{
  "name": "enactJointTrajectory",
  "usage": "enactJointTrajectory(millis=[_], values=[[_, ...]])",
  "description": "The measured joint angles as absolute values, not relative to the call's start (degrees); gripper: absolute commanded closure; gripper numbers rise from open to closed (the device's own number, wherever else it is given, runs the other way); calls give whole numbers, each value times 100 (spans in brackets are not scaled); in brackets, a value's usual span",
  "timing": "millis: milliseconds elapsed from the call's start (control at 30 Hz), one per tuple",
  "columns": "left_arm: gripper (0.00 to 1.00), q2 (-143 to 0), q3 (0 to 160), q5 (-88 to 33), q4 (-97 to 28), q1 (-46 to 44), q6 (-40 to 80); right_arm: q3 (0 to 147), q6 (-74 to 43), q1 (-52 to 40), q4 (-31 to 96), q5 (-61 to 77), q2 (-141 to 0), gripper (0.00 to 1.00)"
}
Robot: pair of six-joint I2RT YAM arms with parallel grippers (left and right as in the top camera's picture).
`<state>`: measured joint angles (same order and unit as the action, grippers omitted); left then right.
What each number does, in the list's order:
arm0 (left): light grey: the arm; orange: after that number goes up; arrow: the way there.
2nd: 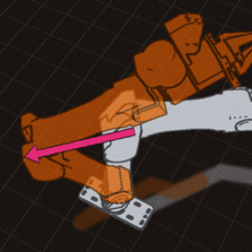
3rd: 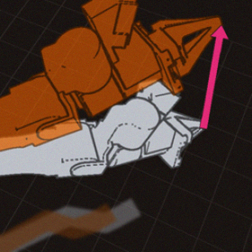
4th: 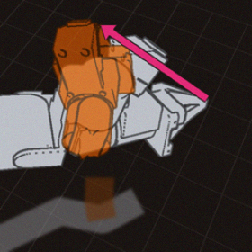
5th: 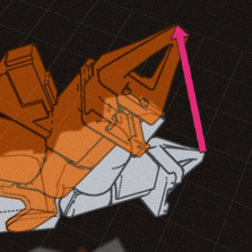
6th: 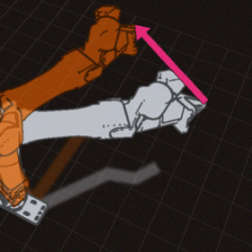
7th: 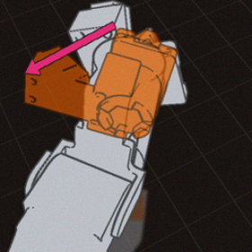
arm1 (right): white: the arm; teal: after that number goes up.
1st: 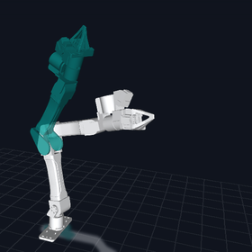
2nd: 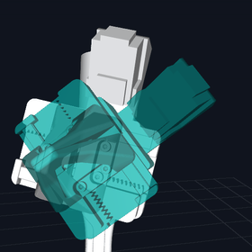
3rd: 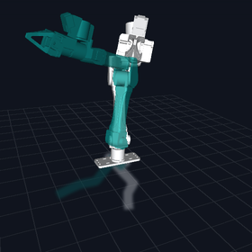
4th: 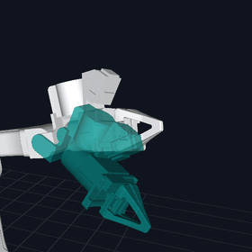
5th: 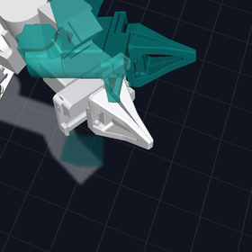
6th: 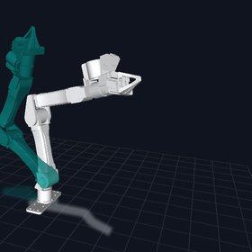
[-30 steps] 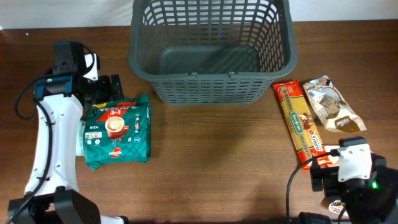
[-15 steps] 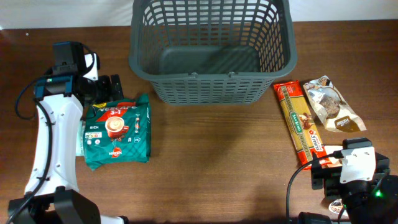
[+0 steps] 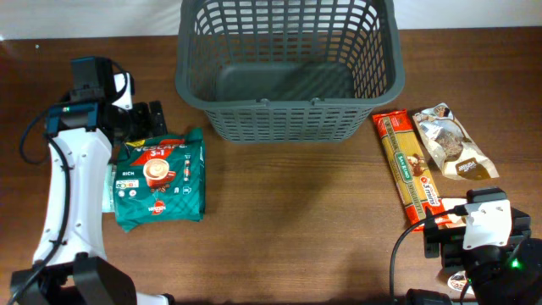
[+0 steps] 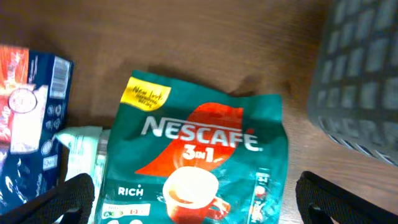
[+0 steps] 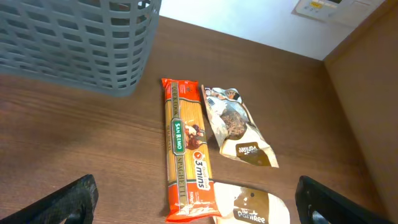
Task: Pack container
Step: 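Grasp the Nescafé pouch's top edge with the left gripper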
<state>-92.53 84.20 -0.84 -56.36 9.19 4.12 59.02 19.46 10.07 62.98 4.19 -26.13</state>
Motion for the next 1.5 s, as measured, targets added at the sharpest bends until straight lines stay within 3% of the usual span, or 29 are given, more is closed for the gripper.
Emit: enactJointTrajectory(millis=[300,533,1100,1500], values=[[1,-10309,8392,-587,-7087,1599,735,5902,1942,1007,6296,419,-2613,1],[1,-10497,8350,-910,-7874,1573,80,5902,1944,1007,6296,419,-2613,1],[1,-10497,8350,-246,-6038,1566,-1953,5902,1944,1007,6296,419,-2613,1],[1,-10543,8350,134,-5605,1566,-2729,5902,1942,1007,6296,419,-2613,1]])
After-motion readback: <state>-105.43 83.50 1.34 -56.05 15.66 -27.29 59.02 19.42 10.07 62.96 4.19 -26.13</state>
